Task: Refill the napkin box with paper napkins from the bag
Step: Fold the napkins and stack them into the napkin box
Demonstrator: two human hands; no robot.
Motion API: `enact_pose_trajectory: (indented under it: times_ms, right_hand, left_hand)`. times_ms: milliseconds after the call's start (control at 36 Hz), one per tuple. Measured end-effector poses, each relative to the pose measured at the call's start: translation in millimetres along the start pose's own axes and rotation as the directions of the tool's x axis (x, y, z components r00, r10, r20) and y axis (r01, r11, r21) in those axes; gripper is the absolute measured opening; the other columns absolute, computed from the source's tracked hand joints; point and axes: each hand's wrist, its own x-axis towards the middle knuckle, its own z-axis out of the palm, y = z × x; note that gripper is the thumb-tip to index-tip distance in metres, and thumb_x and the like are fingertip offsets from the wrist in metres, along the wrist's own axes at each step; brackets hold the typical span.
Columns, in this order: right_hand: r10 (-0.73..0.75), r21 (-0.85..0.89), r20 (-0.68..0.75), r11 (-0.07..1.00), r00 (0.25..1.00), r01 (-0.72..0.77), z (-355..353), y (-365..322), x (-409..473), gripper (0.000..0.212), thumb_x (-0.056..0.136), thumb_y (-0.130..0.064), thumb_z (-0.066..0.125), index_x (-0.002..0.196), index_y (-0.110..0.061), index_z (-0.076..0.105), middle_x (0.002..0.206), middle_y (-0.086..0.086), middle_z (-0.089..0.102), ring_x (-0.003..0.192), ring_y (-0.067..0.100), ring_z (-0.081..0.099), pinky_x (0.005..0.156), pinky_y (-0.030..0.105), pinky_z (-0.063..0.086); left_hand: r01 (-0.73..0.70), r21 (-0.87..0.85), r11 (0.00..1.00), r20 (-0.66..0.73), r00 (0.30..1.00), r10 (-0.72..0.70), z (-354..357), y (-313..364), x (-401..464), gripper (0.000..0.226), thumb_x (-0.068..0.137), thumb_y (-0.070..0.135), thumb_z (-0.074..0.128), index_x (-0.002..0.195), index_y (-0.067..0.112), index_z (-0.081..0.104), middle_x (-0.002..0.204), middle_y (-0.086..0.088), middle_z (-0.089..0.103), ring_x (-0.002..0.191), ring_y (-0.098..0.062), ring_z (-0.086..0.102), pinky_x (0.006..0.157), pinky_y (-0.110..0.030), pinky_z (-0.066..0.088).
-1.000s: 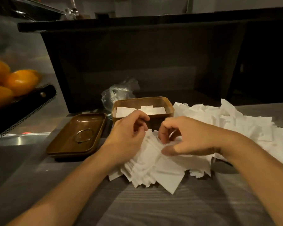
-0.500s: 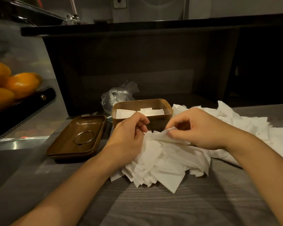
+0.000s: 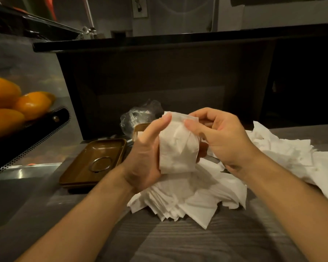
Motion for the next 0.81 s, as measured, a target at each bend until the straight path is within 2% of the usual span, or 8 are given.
enact_pose_trajectory:
  times_ms: [111,250,333,417,528,611,694,806]
  right_hand:
    - [0.001,0.016,0.017,1.0,1.0,-0.002,4,2,-3,0.008,0.092,-0.028,0.07,0.097,-0.022,0.072,0.083,-0.005,0.074,0.066,0.003,0.07,0.052,0.02,0.055]
    - [0.002,-0.044,0.006,0.999,1.0,-0.002,3,13,2,0.008,0.093,-0.029,0.069,0.1,-0.029,0.073,0.092,-0.012,0.073,0.087,0.008,0.07,0.07,0.026,0.06]
    - [-0.084,-0.208,-0.047,0.975,0.995,0.073,-1,19,3,0.009,0.095,-0.028,0.067,0.103,-0.032,0.067,0.095,-0.015,0.068,0.093,0.001,0.065,0.078,0.019,0.056]
    - [-0.127,-0.397,0.224,0.894,0.966,0.21,-6,18,-4,0.013,0.088,-0.022,0.076,0.093,-0.033,0.07,0.093,-0.019,0.066,0.093,-0.003,0.061,0.075,0.01,0.049]
    - [0.201,-0.539,0.602,0.816,0.773,0.208,-2,13,-14,0.037,0.074,-0.043,0.087,0.105,-0.046,0.069,0.115,-0.034,0.05,0.115,-0.011,0.047,0.096,0.014,0.043]
    - [0.212,-0.61,0.604,0.743,0.768,0.274,4,13,-14,0.049,0.066,-0.058,0.087,0.109,-0.051,0.065,0.12,-0.037,0.041,0.119,-0.011,0.042,0.101,0.018,0.044]
    - [0.173,-0.572,0.543,0.793,0.822,0.211,6,15,-15,0.04,0.067,-0.056,0.085,0.103,-0.048,0.069,0.115,-0.036,0.048,0.111,-0.015,0.048,0.089,0.008,0.045]
    - [0.15,-0.558,0.55,0.798,0.822,0.228,4,17,-15,0.032,0.072,-0.054,0.082,0.102,-0.047,0.073,0.112,-0.032,0.053,0.109,-0.01,0.052,0.09,0.014,0.047]
  left_hand:
    - [0.067,-0.128,0.99,0.073,0.996,-0.058,2,-3,2,0.044,0.077,0.048,0.061,0.111,0.025,0.078,0.119,-0.012,0.072,0.105,-0.029,0.071,0.091,-0.048,0.058]
    - [0.161,-0.169,0.972,0.136,0.981,-0.138,3,-2,4,0.02,0.081,0.017,0.065,0.092,0.015,0.081,0.09,-0.012,0.07,0.084,-0.025,0.07,0.085,-0.046,0.06]
    - [0.077,-0.233,0.969,-0.068,0.993,-0.096,-5,-2,12,0.035,0.075,0.011,0.062,0.109,0.006,0.07,0.077,-0.009,0.059,0.07,-0.019,0.061,0.071,-0.037,0.058]
    - [-0.064,-0.267,0.961,-0.292,0.956,-0.018,-21,0,18,0.042,0.081,0.012,0.058,0.123,0.008,0.059,0.077,-0.006,0.055,0.064,-0.014,0.053,0.059,-0.028,0.05]
    - [-0.039,-0.286,0.957,-0.326,0.944,-0.059,-27,1,16,0.027,0.094,0.017,0.048,0.118,0.008,0.057,0.073,-0.005,0.054,0.06,-0.013,0.049,0.053,-0.024,0.044]
    - [-0.032,-0.285,0.958,-0.305,0.951,-0.058,-26,-1,16,0.027,0.097,0.02,0.046,0.117,0.007,0.057,0.073,-0.005,0.054,0.059,-0.014,0.049,0.055,-0.026,0.043]
    - [-0.033,-0.247,0.968,-0.331,0.942,-0.053,-30,-4,16,0.028,0.097,0.024,0.046,0.116,0.008,0.058,0.075,-0.006,0.057,0.059,-0.014,0.053,0.056,-0.027,0.046]
    - [-0.006,-0.219,0.976,-0.318,0.946,-0.065,-31,-7,15,0.029,0.097,0.025,0.047,0.117,0.008,0.059,0.077,-0.006,0.058,0.062,-0.014,0.055,0.059,-0.028,0.048]
